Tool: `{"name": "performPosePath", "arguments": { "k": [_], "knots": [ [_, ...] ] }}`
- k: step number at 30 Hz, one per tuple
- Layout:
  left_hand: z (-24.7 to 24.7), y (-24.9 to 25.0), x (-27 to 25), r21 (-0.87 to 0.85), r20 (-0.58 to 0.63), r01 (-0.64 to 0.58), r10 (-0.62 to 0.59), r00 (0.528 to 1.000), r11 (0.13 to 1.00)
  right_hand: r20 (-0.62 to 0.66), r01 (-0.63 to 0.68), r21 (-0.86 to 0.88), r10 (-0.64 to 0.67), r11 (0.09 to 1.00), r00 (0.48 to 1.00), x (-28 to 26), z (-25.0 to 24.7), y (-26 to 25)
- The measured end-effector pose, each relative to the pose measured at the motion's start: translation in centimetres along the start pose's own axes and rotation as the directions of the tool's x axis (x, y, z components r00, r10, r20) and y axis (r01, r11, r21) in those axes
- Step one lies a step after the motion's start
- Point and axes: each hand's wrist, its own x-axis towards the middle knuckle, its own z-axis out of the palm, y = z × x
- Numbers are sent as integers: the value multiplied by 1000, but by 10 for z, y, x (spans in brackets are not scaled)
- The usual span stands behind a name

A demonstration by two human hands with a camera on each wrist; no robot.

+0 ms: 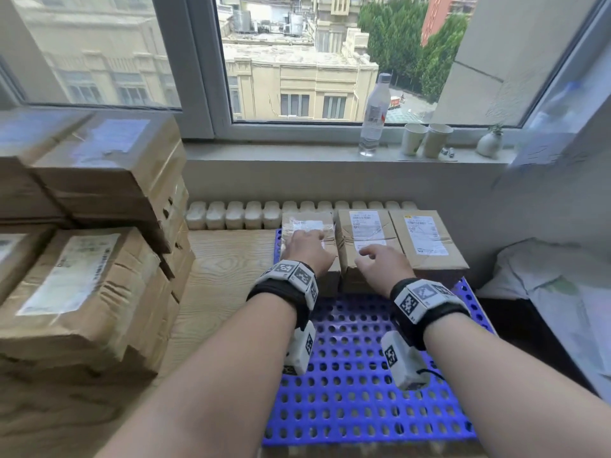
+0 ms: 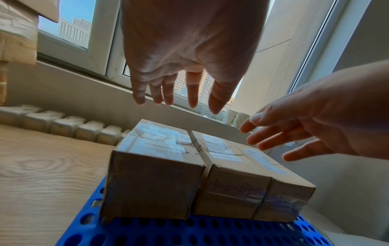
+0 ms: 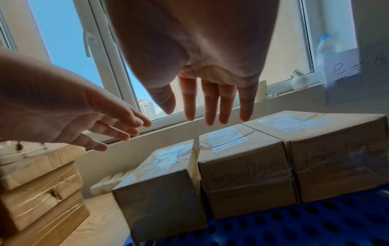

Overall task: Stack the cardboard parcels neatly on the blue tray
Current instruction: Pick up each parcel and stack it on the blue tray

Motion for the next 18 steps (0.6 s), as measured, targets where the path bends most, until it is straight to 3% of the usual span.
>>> {"name": "performPosePath", "arguments": {
  "k": [12, 18],
  "knots": [
    [-16, -40, -120, 35, -27, -95, 96, 995, 995, -11, 47, 25, -46, 999, 999, -128, 19, -19],
    [-49, -70, -190, 100, -102, -98, 108, 989, 990, -17, 118, 57, -117, 991, 993, -187, 36, -60]
  ]
}}
